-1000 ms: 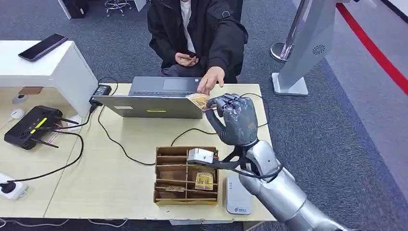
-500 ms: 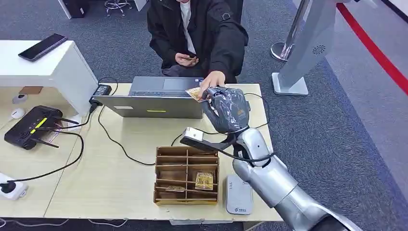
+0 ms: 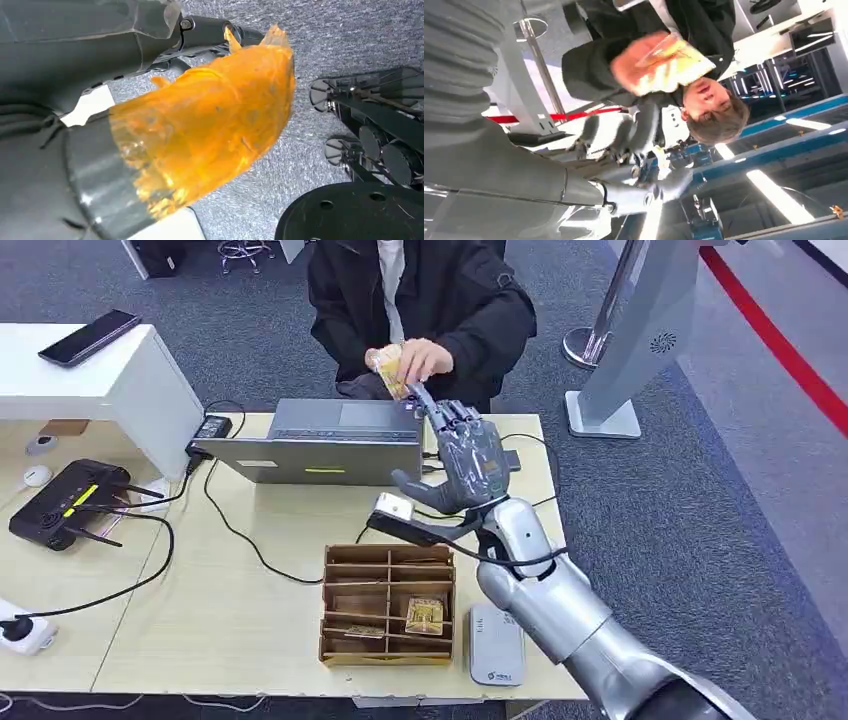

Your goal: Pass the card to the sensor for recognition and then transmit it.

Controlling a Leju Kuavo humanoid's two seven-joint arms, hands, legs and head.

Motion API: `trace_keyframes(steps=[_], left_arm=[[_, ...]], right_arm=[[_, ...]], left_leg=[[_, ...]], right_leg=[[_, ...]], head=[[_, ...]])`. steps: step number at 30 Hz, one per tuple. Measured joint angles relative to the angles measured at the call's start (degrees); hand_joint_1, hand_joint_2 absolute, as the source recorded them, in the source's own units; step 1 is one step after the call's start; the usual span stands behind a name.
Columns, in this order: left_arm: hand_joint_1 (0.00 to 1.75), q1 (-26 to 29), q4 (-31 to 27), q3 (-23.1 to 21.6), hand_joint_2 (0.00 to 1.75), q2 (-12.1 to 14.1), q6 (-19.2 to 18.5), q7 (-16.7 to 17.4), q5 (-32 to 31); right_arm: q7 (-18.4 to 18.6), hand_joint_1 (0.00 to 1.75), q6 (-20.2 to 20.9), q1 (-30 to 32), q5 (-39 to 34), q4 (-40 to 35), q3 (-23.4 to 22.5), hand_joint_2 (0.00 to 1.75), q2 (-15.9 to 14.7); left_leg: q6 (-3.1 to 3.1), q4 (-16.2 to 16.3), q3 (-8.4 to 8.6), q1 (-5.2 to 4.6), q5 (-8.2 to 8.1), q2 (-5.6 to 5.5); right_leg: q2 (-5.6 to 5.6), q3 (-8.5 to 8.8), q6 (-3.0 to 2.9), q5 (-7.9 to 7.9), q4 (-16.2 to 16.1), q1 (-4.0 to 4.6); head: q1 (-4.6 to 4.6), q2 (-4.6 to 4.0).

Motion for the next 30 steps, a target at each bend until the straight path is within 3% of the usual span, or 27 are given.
trace_keyframes(steps=[11,18,20,21,23,24,25,26,30], left_arm=[[0.00,0.02,0.00,0.31,0.00,-0.33,0.52,0.07,0.07],[0.00,0.31,0.00,1.72,0.00,-1.27,1.44,-0.32,1.01],[0.00,-0.74,-0.02,1.77,0.00,-2.39,7.91,-2.78,-1.93],[0.00,-2.06,-0.41,1.21,0.00,-4.37,15.81,-1.30,-4.32],[0.00,-4.77,-3.01,-0.37,0.00,-7.92,35.90,2.09,-6.12],[0.00,-5.59,-3.56,-0.98,0.00,-9.43,42.36,2.88,-6.45],[0.00,-7.10,-4.08,-1.40,0.00,-10.74,46.46,3.06,-6.54],[0.00,-8.12,-4.53,-1.53,0.00,-11.76,47.50,2.99,-6.58],[0.00,-9.17,-5.90,-2.12,0.00,-13.55,44.98,2.23,-5.99]], right_arm=[[0.22,0.00,-0.37,0.26,-0.11,-0.98,0.17,0.00,0.07],[-7.03,0.00,-2.03,5.52,-11.29,-8.69,-0.30,0.00,-0.13],[-9.40,0.00,-2.62,8.08,-14.34,-11.83,-0.70,0.00,-0.50],[-9.75,0.00,-2.91,9.90,-14.77,-14.17,-1.20,0.00,-0.68],[-10.16,0.00,-2.99,13.69,-15.71,-18.63,-1.86,0.00,-0.70],[-10.45,0.00,-2.97,14.69,-16.09,-20.16,-1.86,0.00,-0.70],[-10.76,0.00,-2.88,15.75,-16.68,-21.58,-1.88,0.00,-0.70],[-11.45,0.00,-2.71,16.88,-17.88,-23.35,-1.99,0.00,-0.72],[-14.69,0.00,-0.32,20.97,-23.92,-28.68,-2.67,0.00,-0.79]], left_leg=[[0.00,0.00,0.01,0.00,0.00,0.00],[0.00,0.01,0.01,-0.01,-0.01,0.01],[0.01,0.03,0.01,-0.04,0.00,-0.05],[0.01,0.05,-0.03,-0.16,0.01,-0.17],[0.11,0.02,-0.18,-0.16,0.08,-0.40],[0.11,0.02,-0.16,-0.13,0.07,-0.39],[0.11,0.02,-0.13,-0.13,0.07,-0.30],[0.11,0.02,-0.04,-0.13,0.06,-0.20],[0.10,0.04,0.03,-0.15,0.04,0.01]], right_leg=[[0.00,0.00,0.00,0.00,0.00,0.00],[0.01,-0.05,0.00,-0.02,-0.03,0.00],[-0.04,-0.08,0.01,-0.01,-0.09,0.00],[-0.14,-0.09,0.02,-0.01,-0.11,-0.04],[-0.42,-0.03,0.05,0.01,-0.07,-0.12],[-0.42,-0.03,0.05,0.02,-0.07,-0.11],[-0.36,0.01,0.07,0.05,-0.08,-0.11],[-0.26,0.07,0.09,0.08,-0.09,-0.12],[0.02,0.00,0.12,0.14,-0.10,-0.11]], head=[[0.00,0.00],[-0.02,0.00],[-0.04,0.00],[-0.02,0.00],[0.02,0.00],[0.04,0.00],[0.02,0.00],[0.02,0.00],[-0.02,0.00]])
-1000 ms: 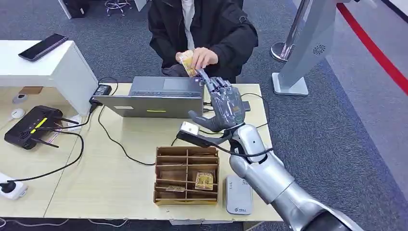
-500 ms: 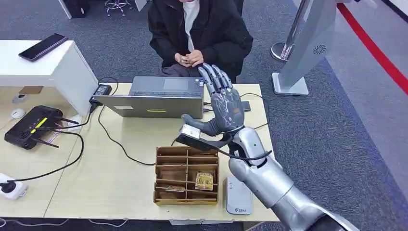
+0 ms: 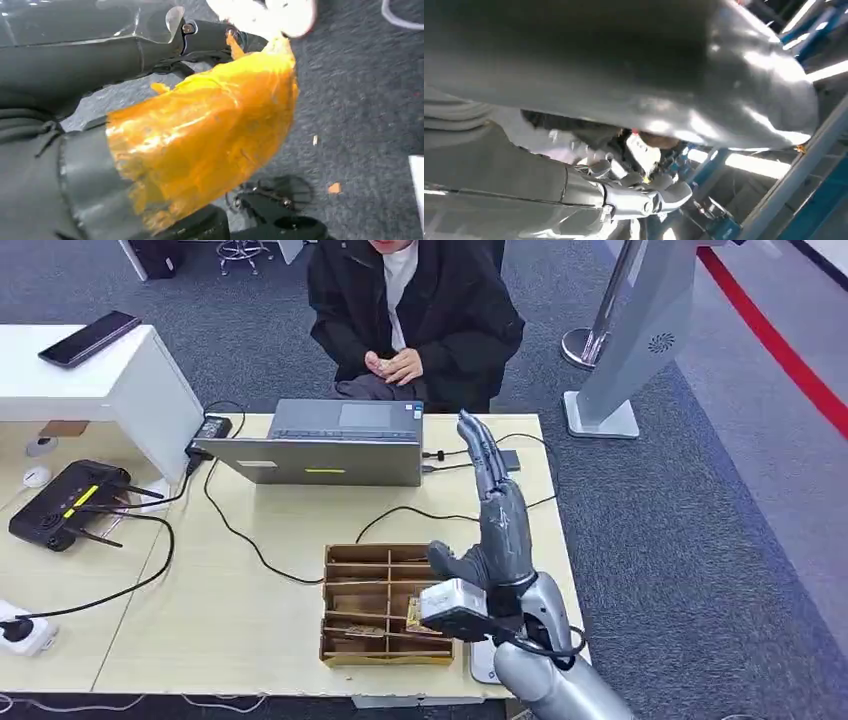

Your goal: Pass the card to the sensor for recognition and then transmit it.

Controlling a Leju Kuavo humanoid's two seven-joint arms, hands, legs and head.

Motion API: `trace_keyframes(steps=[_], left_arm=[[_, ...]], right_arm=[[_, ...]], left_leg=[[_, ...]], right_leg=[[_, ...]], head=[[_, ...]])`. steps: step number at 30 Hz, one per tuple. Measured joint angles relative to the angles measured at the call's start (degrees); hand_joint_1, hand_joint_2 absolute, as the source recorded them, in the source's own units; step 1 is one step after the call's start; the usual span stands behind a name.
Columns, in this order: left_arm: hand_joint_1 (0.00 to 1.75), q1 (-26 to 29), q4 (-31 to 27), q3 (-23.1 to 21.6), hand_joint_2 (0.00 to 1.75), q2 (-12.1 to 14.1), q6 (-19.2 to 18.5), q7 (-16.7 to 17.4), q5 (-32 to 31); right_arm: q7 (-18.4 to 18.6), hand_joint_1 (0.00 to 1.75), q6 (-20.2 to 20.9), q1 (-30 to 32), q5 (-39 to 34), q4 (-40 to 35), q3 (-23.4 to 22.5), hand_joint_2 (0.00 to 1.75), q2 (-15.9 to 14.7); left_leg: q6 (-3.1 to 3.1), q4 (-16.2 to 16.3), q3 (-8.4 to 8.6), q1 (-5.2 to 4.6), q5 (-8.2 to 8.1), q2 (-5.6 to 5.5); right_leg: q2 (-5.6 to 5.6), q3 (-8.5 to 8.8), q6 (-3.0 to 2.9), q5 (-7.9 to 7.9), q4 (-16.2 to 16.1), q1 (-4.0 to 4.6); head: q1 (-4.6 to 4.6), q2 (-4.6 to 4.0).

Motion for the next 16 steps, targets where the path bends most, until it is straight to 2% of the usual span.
trace_keyframes(steps=[2,6,16], left_arm=[[0.00,0.03,-0.31,-0.22,0.00,-0.15,-0.11,-0.22,0.13],[0.00,-0.09,-0.96,-0.46,0.00,-0.81,-0.07,-0.41,0.37],[0.00,-0.23,-1.11,-0.50,0.00,-1.18,0.42,-1.11,1.05]], right_arm=[[-2.08,0.00,2.82,1.59,-5.29,-2.21,-0.24,0.00,-0.09],[-6.48,0.00,11.16,4.51,-19.19,-5.91,-0.72,0.00,-0.33],[-11.36,0.00,24.19,10.78,-33.37,-10.84,-2.99,0.00,-0.44]], left_leg=[[0.00,-0.01,-0.01,0.01,0.00,-0.01],[-0.02,-0.03,-0.05,0.09,0.00,-0.01],[-0.02,-0.03,-0.05,0.10,0.01,0.00]], right_leg=[[-0.01,-0.04,-0.01,-0.01,0.00,0.02],[-0.01,-0.06,-0.06,-0.05,0.01,0.08],[-0.01,-0.04,-0.06,-0.05,0.02,0.08]], head=[[-0.02,0.00],[0.00,0.00],[0.00,0.00]])
